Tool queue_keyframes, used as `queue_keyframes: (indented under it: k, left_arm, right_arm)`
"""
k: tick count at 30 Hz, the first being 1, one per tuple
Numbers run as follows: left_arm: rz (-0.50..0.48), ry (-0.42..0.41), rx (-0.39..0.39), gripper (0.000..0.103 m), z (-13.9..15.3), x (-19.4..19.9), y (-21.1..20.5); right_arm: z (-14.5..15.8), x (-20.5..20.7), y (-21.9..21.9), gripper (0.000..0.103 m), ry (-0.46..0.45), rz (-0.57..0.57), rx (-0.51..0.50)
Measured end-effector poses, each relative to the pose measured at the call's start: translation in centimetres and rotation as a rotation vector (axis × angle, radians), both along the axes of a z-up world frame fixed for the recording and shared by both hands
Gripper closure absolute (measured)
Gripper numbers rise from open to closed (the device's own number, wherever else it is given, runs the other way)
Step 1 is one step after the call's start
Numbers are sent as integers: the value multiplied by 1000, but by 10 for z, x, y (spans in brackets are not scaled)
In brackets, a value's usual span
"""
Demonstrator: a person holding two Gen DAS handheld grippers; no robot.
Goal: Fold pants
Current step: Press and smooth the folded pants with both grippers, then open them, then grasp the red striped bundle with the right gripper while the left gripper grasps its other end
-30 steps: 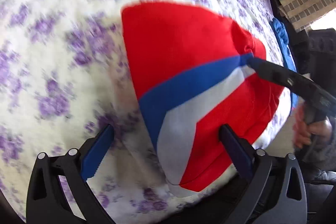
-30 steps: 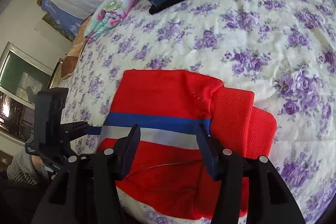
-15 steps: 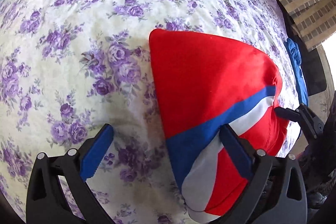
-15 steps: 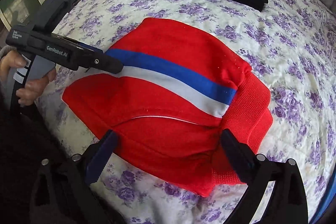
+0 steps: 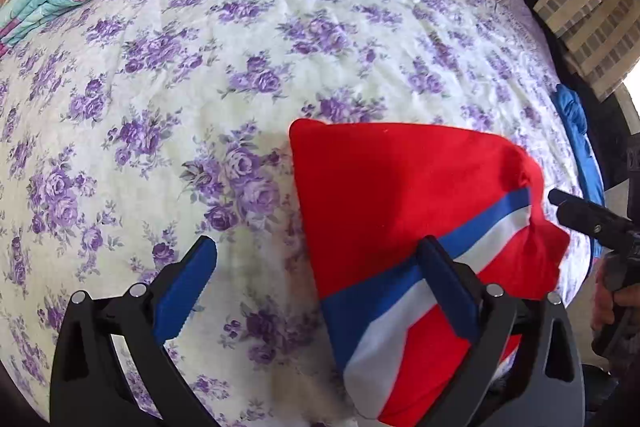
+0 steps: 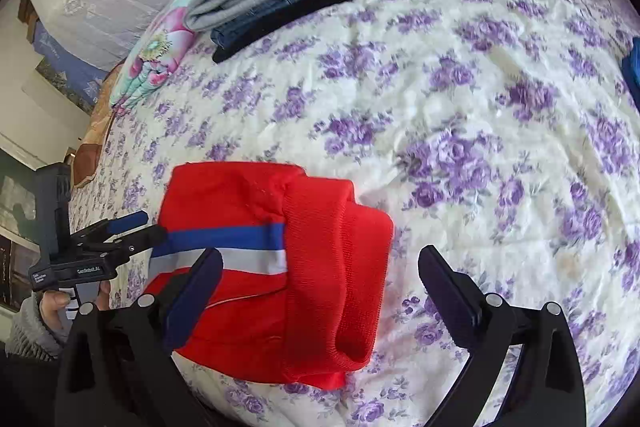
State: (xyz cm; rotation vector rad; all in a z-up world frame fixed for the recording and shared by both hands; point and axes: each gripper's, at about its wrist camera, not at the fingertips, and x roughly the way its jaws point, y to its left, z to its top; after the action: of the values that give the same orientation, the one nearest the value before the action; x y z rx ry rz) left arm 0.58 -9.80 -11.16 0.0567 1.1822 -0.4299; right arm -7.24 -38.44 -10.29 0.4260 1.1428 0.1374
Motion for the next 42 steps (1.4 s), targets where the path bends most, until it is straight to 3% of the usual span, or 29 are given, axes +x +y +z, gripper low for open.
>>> queue_keyframes:
  k: [2, 3, 9, 12, 17, 20, 26, 31, 35, 40, 42]
  left_arm:
    - [13, 16, 2, 4, -8, 2, 2]
    - [18, 23, -5, 4, -10, 3, 4]
    - [13, 3, 15, 4, -6, 1, 1]
    - [16, 1, 11, 5, -2, 0, 3]
    - [59, 63, -116, 5, 4, 1, 24]
    - [76, 100, -164, 5, 4, -4, 36]
    - [6, 152, -171, 5, -6, -28, 35]
    - [-49, 214, -166, 5, -20, -34, 21]
    - [-35, 297, -174, 4, -41, -35, 14]
    - [31, 259, -168, 4, -36, -39, 15]
    - [60, 218, -166, 5, -28, -41, 15]
  right_arm:
    - [-23, 1, 7, 4, 74, 21, -40]
    - [-28, -1, 9, 3, 61, 28, -48]
    - [-22, -3, 2, 3, 47, 12, 2]
    - [-9, -8, -6, 3, 5, -14, 76]
    - [13, -13, -18, 3, -60, -51, 210]
    - [30, -13, -11, 3, -116, -5, 244]
    - [44, -10, 14, 3, -158, 126, 242]
    - [32, -1, 24, 3, -124, 171, 259]
    - [1, 11, 25, 4, -37, 184, 270]
    - [21, 10, 26, 4, -96, 257, 260]
    - [35, 16, 25, 4, -138, 295, 312]
